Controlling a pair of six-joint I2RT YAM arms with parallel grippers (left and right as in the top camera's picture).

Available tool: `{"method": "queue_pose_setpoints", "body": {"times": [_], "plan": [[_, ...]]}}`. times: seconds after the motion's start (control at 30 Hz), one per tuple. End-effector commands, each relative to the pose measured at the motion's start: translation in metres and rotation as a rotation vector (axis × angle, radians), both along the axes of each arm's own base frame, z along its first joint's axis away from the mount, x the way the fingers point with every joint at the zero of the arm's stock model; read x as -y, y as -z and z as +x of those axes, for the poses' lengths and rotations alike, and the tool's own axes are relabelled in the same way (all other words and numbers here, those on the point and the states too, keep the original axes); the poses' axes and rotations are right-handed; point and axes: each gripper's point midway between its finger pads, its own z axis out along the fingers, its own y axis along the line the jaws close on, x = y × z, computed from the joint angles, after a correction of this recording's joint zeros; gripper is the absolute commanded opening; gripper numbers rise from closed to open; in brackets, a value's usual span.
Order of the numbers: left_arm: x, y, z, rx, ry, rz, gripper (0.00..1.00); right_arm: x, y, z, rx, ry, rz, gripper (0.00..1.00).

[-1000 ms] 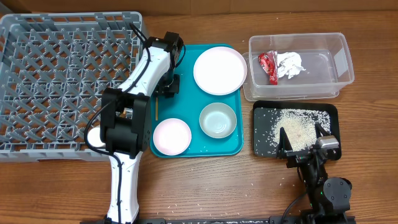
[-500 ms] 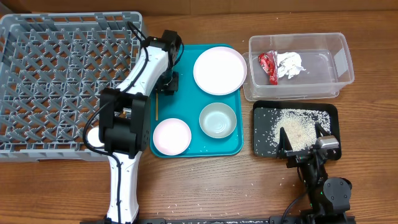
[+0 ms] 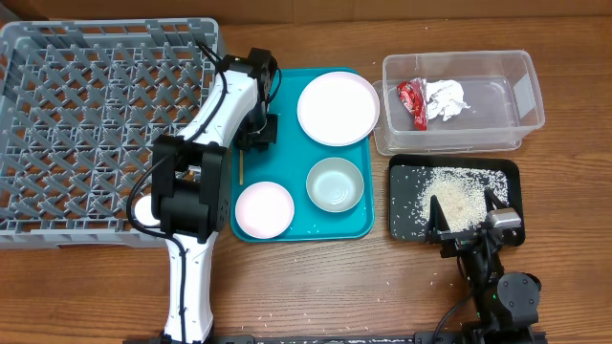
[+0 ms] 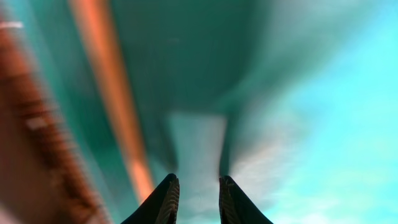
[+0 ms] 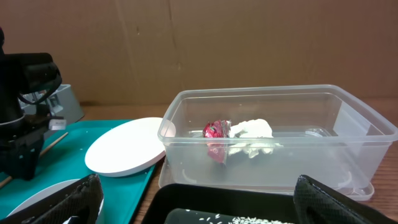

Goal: Sort waste into correct bins and load items into the dishwasher

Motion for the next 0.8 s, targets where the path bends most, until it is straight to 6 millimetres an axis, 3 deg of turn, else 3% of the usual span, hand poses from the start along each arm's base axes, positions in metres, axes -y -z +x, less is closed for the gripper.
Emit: {"method": "queue_pose_setpoints", "body": {"times": [0.0,0.23,0.63,0.7,0.77], "plan": [[-0.031,-0.030,0.021,0.113,-0.038,0.179,0.25,0.001,0.001,0.000,0.005,0.005,0.000,1.00],[-0.039,-0.028,0.025,0.148,-0.065,0.250,0.31,0.001,0.001,0.000,0.005,0.005,0.000,1.00],[-0.033,0.009,0.017,0.123,-0.077,0.178,0.37,0.001,0.001,0.000,0.005,0.005,0.000,1.00],[-0.029,0.018,0.013,0.110,-0.071,0.150,0.37,0.001,0.001,0.000,0.005,0.005,0.000,1.00],[-0.028,0.021,0.008,0.094,-0.071,0.144,0.27,0.001,0.001,0.000,0.005,0.005,0.000,1.00]]}}
